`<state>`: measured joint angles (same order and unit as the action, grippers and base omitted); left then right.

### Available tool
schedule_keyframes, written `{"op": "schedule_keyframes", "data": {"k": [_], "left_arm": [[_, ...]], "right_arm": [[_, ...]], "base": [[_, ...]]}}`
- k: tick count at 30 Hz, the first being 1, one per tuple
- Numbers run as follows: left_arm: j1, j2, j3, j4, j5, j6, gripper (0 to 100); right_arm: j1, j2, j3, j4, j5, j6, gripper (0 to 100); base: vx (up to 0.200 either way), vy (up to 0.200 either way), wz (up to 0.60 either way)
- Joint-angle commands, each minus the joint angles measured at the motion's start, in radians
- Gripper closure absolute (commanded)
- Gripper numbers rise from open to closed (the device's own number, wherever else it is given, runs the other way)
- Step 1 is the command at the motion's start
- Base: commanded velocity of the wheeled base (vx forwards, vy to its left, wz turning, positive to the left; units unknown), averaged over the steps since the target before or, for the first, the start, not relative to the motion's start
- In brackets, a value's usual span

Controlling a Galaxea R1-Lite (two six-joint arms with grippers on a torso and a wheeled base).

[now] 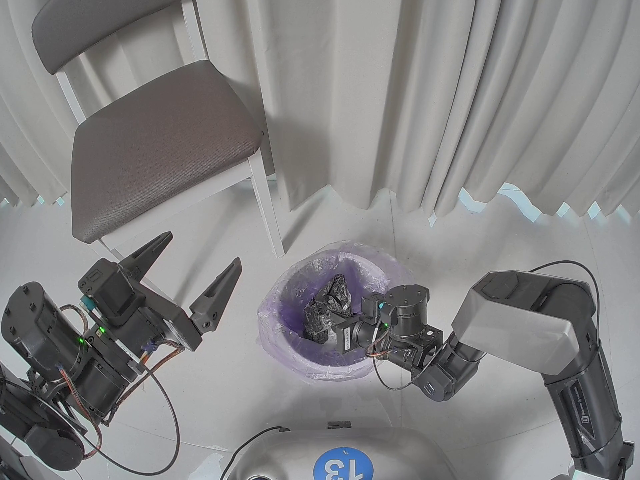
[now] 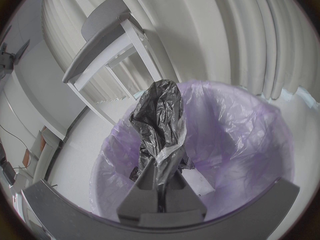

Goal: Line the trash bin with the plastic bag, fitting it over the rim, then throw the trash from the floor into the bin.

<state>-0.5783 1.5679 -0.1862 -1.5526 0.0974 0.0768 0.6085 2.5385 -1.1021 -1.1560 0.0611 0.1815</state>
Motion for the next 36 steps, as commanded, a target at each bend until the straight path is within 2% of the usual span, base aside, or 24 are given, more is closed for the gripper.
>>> {"op": "schedule_keyframes", "data": {"k": [1,9,13,36], "left_arm": [[0.000,-0.002,-0.003,-0.018,0.001,0.000,0],[0.002,-0.009,-0.003,-0.018,0.001,0.000,0],[0.014,-0.008,-0.003,-0.018,0.001,0.000,0],[0.009,-0.023,-0.001,-0.018,0.001,0.000,0]], "right_arm": [[-0.001,-0.104,0.041,0.028,0.000,-0.008,100],[0.004,-0.165,0.107,0.027,0.000,-0.017,100],[0.011,-0.257,0.169,0.022,-0.001,-0.023,100],[0.039,-0.253,0.168,-0.018,-0.014,-0.010,100]], "base": [[0.000,0.000,0.00],[0.000,0.000,0.00],[0.000,0.000,0.00],[0.000,0.000,0.00]]}}
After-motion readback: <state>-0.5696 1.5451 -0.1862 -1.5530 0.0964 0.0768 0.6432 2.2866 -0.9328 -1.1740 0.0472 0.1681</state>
